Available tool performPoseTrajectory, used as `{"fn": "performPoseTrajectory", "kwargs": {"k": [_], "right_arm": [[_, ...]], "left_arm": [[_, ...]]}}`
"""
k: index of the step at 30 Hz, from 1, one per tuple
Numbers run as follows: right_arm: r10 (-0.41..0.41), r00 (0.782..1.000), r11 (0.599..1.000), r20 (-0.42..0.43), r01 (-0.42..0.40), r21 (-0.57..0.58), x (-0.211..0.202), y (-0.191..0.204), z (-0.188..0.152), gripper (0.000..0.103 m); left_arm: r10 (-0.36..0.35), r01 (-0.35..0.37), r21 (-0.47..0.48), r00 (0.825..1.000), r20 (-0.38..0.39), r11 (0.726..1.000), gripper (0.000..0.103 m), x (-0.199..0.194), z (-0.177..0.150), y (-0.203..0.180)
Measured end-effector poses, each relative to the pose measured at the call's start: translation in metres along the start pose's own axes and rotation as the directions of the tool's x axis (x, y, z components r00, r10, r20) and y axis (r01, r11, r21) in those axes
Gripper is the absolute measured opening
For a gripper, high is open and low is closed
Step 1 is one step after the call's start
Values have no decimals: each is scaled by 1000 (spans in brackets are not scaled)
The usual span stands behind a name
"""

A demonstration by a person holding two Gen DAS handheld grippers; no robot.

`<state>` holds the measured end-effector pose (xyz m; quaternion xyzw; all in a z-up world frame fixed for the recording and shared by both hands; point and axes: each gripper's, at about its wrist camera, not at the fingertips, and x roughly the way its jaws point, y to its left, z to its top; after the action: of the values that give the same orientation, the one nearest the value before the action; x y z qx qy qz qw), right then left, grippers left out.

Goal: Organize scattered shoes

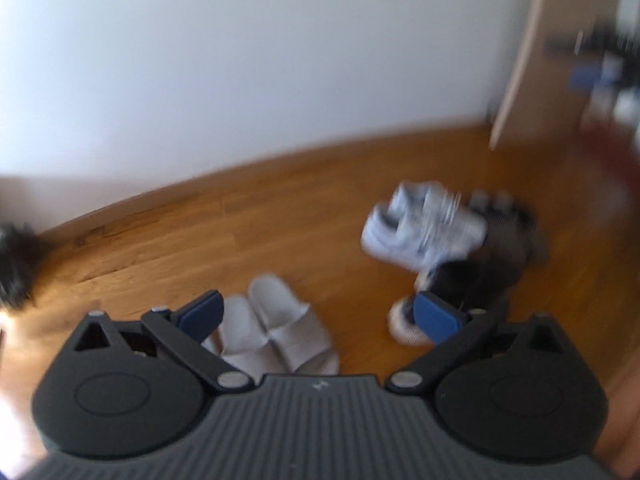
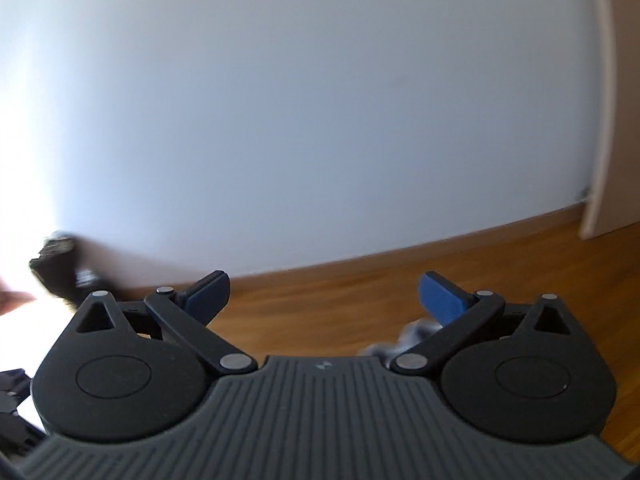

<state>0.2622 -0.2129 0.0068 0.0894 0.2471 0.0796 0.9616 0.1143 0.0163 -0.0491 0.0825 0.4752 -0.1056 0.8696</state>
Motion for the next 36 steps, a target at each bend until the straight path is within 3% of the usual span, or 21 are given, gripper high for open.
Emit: {"fn": "performPoseTrajectory", "kwargs": {"k": [2, 4, 6, 10, 14, 15, 16, 17, 20, 23, 25, 27, 30, 32, 33, 34, 36], "right_arm": [[-45, 996, 998, -72, 48, 36, 31, -32, -12, 102], [-92, 993, 990, -69, 99, 104, 56, -64, -26, 102], [-125, 988, 980, -92, 137, 146, 82, -87, -45, 102], [-82, 975, 977, -204, 119, 176, 143, -133, -121, 102], [-109, 951, 982, -290, 148, 117, 164, -162, -176, 102], [-112, 945, 979, -309, 159, 131, 165, -173, -187, 102], [-106, 934, 972, -341, 169, 161, 169, -185, -198, 102], [-96, 921, 967, -378, 177, 185, 165, -201, -204, 102], [-122, 902, 962, -414, 209, 173, 158, -212, -216, 102], [-100, 918, 972, -384, 173, 160, 153, -204, -217, 102], [-38, 925, 986, -379, 98, 138, 160, -190, -224, 102], [27, 922, 994, -385, 15, 104, 169, -175, -233, 102], [139, 899, 987, -414, -159, -14, 178, -130, -244, 102], [207, 874, 951, -440, -286, -120, 185, -95, -255, 102], [237, 856, 910, -460, -361, -204, 190, -73, -263, 102], [243, 851, 877, -466, -398, -269, 194, -59, -269, 102], [246, 836, 806, -490, -457, -375, 206, -35, -280, 102]], "left_arm": [[-32, 28, -40, 995, -98, 999, 103, 58, 3, -23], [-59, 43, -95, 983, -176, 995, 101, 108, -2, -41], [-137, 105, -143, 963, -231, 984, 95, 164, -10, -73], [-126, 92, -176, 973, -192, 980, 91, 221, -23, -106], [-172, 83, -393, 965, -197, 916, 86, 284, -40, -109], [-180, 76, -439, 963, -199, 895, 74, 296, -43, -108], [-185, 73, -460, 962, -203, 885, 40, 301, -44, -106], [-190, 69, -481, 960, -207, 874, 17, 305, -45, -104], [-196, 66, -519, 960, -199, 852, 15, 312, -44, -95], [-104, 26, -465, 984, -143, 885, 14, 295, -36, -81], [-66, 10, -444, 992, -109, 896, 14, 289, -29, -65], [-64, 3, -442, 990, -122, 897, 14, 300, -29, -54], [-144, 47, -453, 972, -183, 890, 22, 315, -24, -33], [-162, 78, -430, 973, -161, 899, 43, 300, -16, -21], [-143, 72, -398, 978, -152, 915, 60, 289, -10, -19], [-124, 65, -363, 982, -142, 930, 68, 277, -5, -16], [-80, 46, -231, 987, -142, 972, 69, 237, 3, -5]]}}
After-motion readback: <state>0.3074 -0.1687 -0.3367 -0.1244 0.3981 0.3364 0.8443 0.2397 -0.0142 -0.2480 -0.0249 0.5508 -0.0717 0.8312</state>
